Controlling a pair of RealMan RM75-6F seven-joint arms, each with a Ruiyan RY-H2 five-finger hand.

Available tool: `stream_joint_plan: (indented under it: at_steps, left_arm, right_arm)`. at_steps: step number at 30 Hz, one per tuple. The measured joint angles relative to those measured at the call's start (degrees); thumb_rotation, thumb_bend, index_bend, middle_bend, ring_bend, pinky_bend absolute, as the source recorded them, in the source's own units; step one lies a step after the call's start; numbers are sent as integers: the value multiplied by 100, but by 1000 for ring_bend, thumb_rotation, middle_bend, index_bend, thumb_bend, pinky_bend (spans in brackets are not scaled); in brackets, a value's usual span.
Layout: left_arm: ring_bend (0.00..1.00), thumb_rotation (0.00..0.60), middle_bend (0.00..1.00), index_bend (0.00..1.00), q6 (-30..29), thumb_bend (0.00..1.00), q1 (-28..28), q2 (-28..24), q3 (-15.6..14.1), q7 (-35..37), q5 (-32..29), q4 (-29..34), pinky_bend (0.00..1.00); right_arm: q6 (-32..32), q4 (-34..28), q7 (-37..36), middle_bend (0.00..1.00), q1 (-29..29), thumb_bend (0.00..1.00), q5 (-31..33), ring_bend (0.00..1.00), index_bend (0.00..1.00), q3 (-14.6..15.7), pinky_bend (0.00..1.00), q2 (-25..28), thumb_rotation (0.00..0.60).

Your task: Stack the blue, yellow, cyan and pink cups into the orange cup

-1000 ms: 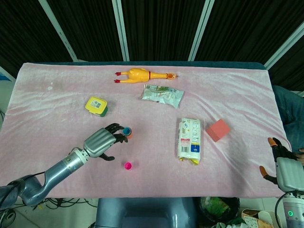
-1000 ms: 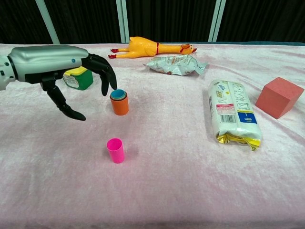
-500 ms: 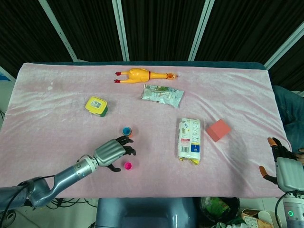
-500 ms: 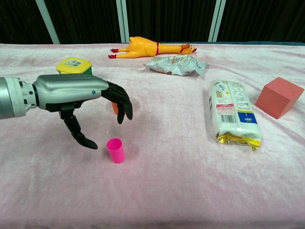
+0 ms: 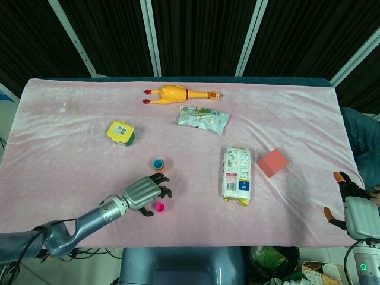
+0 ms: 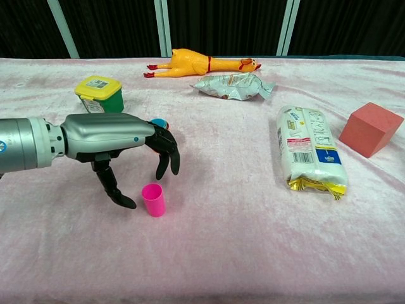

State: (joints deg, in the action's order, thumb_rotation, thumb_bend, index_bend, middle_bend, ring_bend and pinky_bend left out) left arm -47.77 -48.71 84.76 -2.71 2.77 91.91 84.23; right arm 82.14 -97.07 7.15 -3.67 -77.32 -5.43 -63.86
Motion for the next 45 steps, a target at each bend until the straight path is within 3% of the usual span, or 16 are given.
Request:
stream_joint_plan:
  at_steps: [18,26,37,45]
  left_arm:
    - [146,600,543,503,110,375,-55,242,-33,-3,-36,-256,130]
    - [171,600,565,535,-148,381,20,191,32,98,-45,-259,145]
    - [171,600,558,532,-639,381,75,-383,646,640,-397,-207,145]
    - [171,600,543,518,-368,379,-26,-302,809,850,-720,-677,145]
  right_arm:
    - [-20,-17,-42,64,1,236,20,168,57,-3,228,22,600]
    - [-17,-14,-45,64,2,236,15,168,57,-1,228,20,600]
    - [-9,-33,43,63,-1,236,25,168,57,4,228,-10,600]
    - [-39,-40,51,64,-11,236,67,168,57,-6,228,-14,600]
